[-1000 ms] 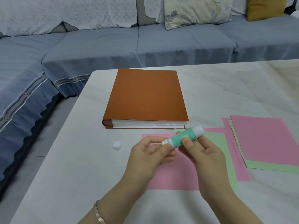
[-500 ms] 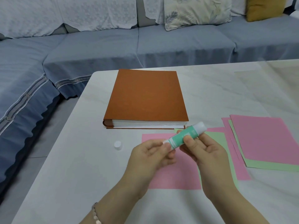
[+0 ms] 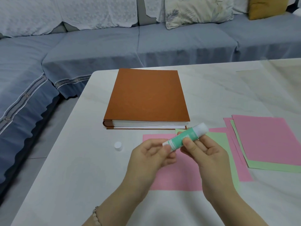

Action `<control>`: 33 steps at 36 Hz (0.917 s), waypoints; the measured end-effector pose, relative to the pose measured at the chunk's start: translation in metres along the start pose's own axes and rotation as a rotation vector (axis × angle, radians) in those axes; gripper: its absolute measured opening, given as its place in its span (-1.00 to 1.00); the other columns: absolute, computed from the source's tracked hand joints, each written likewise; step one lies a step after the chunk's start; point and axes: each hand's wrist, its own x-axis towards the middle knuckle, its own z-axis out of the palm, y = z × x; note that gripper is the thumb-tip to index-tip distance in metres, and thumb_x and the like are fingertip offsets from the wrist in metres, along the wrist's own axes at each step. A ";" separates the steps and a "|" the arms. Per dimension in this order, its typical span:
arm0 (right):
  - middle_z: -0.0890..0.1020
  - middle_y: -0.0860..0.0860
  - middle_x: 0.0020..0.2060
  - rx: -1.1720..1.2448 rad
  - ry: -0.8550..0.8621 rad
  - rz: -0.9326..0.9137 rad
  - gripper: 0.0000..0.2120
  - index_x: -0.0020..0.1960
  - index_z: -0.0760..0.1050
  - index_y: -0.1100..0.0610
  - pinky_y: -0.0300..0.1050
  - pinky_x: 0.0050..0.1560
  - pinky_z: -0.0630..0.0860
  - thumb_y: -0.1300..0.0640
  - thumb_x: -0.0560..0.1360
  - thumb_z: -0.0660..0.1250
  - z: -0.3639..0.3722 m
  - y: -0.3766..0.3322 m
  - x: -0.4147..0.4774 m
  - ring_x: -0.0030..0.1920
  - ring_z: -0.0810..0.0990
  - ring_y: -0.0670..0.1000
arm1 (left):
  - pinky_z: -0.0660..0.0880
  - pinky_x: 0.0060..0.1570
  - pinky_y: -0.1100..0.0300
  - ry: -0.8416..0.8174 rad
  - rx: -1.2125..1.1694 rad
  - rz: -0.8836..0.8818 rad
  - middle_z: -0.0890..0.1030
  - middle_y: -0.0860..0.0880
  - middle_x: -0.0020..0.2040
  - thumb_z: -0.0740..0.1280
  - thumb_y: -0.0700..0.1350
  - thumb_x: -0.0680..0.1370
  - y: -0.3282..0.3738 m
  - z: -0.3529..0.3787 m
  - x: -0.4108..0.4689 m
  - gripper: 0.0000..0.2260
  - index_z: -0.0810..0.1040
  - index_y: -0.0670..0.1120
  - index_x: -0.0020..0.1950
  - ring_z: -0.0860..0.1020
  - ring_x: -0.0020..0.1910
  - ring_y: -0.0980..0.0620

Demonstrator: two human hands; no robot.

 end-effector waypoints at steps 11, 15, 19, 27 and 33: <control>0.68 -0.11 -0.36 -0.096 0.049 -0.048 -0.85 -0.12 0.58 0.06 -0.44 -0.29 0.49 0.24 0.35 0.46 -0.004 0.006 0.008 -0.32 0.62 -0.21 | 0.59 -0.19 0.19 0.038 0.188 0.016 0.64 -0.03 -0.21 0.21 -0.10 0.58 -0.013 -0.005 0.004 -0.87 0.55 -0.07 0.00 0.64 -0.22 0.04; 0.64 -0.01 -0.29 -0.295 0.023 -0.019 -0.83 -0.08 0.54 0.07 -0.18 -0.17 0.56 0.19 0.36 0.46 -0.017 0.014 0.013 -0.28 0.62 -0.08 | 0.31 0.06 0.52 0.000 0.853 0.228 0.57 0.20 0.06 0.23 -0.07 0.59 -0.036 -0.033 0.009 -0.88 0.54 0.02 0.06 0.51 0.08 0.26; 0.52 -0.09 -0.33 -0.481 -0.016 -0.026 -0.92 -0.13 0.57 -0.01 -0.19 -0.25 0.51 0.08 0.39 0.43 -0.033 0.021 0.014 -0.37 0.52 -0.02 | 0.42 0.14 0.13 -0.065 1.476 0.416 0.55 -0.08 0.25 0.15 0.03 0.49 -0.069 -0.067 0.018 -0.61 0.58 -0.15 0.17 0.54 0.21 -0.05; 0.54 -0.08 -0.41 -0.681 -0.110 -0.031 -0.77 -0.19 0.59 -0.10 -0.19 -0.33 0.32 -0.24 0.39 0.32 -0.050 0.016 0.013 -0.47 0.42 -0.17 | 0.22 0.23 0.05 -0.157 1.619 0.459 0.53 -0.05 0.28 0.11 0.11 0.48 -0.105 -0.081 0.009 -0.55 0.57 -0.08 0.21 0.33 0.30 0.00; 0.57 -0.40 -0.30 -0.810 -0.180 0.021 -0.87 -0.08 0.57 -0.22 -0.60 -0.27 0.30 -0.19 0.44 0.30 -0.056 0.010 0.018 -0.25 0.49 -0.38 | 0.23 0.24 0.05 -0.194 1.531 0.631 0.56 -0.03 0.24 0.14 0.11 0.48 -0.117 -0.077 0.000 -0.61 0.43 -0.01 0.24 0.41 0.29 -0.02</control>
